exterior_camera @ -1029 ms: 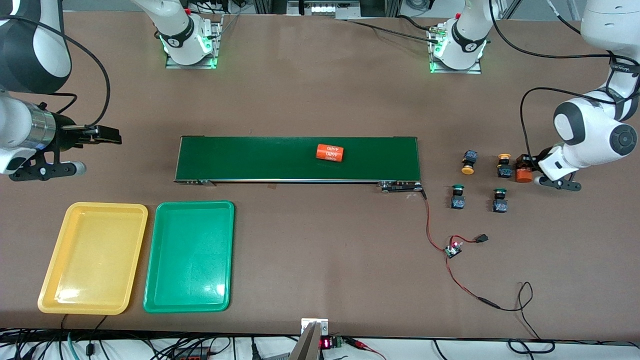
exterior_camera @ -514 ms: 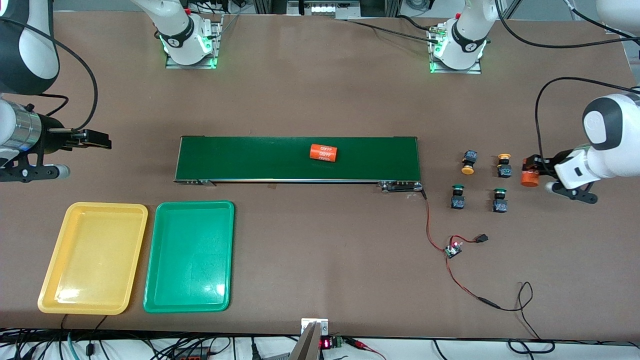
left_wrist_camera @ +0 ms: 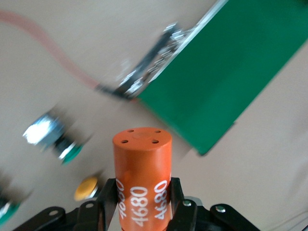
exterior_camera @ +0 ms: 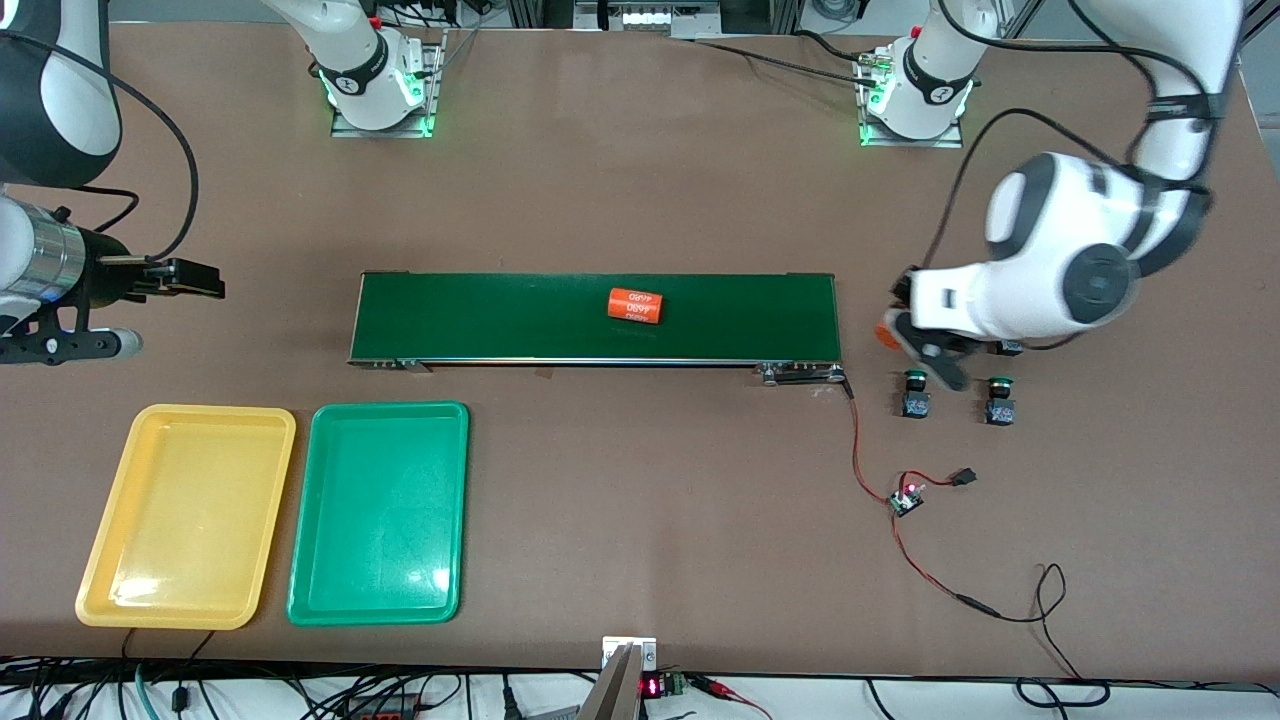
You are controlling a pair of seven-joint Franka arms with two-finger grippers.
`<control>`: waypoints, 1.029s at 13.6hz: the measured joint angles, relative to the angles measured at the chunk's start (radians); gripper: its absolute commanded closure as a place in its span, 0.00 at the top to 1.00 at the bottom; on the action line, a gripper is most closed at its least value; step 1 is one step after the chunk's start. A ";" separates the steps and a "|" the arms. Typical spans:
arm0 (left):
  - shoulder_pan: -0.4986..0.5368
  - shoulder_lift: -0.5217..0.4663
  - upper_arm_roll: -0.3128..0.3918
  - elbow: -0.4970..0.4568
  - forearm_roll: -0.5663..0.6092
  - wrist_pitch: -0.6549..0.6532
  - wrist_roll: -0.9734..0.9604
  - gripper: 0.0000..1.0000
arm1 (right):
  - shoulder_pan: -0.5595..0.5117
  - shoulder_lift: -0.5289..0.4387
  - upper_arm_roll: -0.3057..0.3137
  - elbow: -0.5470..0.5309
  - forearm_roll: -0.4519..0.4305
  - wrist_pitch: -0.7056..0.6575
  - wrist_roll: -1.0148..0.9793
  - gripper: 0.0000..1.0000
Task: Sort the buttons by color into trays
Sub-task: 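Place the second orange cylinder on the green belt, left gripper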
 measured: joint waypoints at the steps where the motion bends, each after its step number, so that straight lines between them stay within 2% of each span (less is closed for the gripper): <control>1: -0.015 0.013 -0.031 -0.005 0.000 0.035 0.027 0.23 | 0.000 0.001 0.000 0.000 0.000 0.006 0.000 1.00; 4: -0.077 0.068 -0.093 -0.018 0.000 0.157 0.116 0.22 | 0.000 0.008 0.000 0.000 0.000 0.020 -0.001 1.00; 8: -0.131 0.107 -0.119 -0.065 0.000 0.250 0.219 0.25 | 0.003 0.024 0.006 -0.001 0.000 0.025 -0.001 1.00; 9: -0.135 0.114 -0.121 -0.090 0.002 0.287 0.231 0.47 | 0.004 0.025 0.007 -0.001 0.000 0.025 -0.001 1.00; 10: -0.137 0.121 -0.121 -0.112 0.005 0.318 0.241 0.91 | 0.003 0.024 0.007 0.000 0.000 0.025 -0.001 1.00; 11: -0.137 0.126 -0.121 -0.122 0.006 0.337 0.244 1.00 | 0.003 0.025 0.007 -0.001 0.000 0.025 -0.002 1.00; 14: -0.137 0.118 -0.122 -0.121 0.010 0.340 0.246 1.00 | 0.003 0.024 0.007 0.000 0.000 0.025 -0.006 1.00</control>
